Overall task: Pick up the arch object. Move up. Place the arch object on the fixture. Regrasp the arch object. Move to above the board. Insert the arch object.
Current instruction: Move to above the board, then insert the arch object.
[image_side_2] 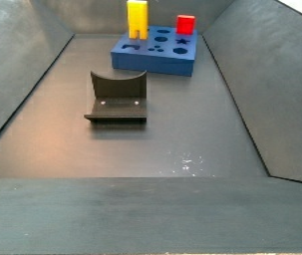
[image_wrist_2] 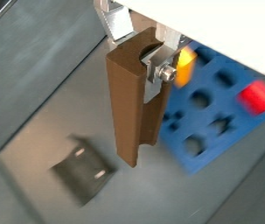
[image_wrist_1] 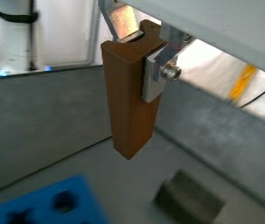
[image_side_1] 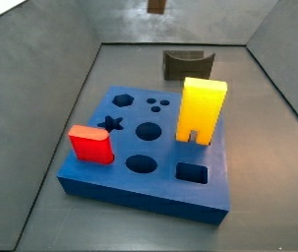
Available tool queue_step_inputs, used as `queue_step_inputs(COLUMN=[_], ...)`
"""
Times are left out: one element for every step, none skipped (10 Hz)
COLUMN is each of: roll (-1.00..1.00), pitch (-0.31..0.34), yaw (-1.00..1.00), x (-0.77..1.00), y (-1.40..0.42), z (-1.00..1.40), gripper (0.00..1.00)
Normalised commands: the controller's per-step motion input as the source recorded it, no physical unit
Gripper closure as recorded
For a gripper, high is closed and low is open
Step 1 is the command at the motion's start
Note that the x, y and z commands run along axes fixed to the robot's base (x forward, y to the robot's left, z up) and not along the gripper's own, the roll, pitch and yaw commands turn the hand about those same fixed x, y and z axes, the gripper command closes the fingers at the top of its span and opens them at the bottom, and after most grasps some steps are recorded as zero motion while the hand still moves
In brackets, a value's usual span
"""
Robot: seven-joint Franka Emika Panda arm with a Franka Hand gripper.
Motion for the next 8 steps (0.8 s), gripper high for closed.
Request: queue_step_inputs(roll=[-1.00, -1.00, -1.00, -0.83, -0.63, -0.47, -0.29, 0.00], pitch=[-0.095, -0.125, -0.148, -0.163, -0.171, -0.175, -0.175, 0.000], yaw=[-0.02, -0.02, -0.01, -0.01, -0.01, 0.00, 0.01, 0.00], x=[-0.56, -0.36, -0.23, -0.19, -0.18, -0.17, -0.15, 0.00], y=[-0.86, -0.44, -0.14, -0.01, 0.04, 0.06, 0.07, -0.02], z=[0.20, 0.10, 0.04, 0.02, 0.01, 0.01, 0.00, 0.00], gripper=[1.00, 1.00, 1.00, 1.00, 1.00, 1.00, 1.00, 1.00])
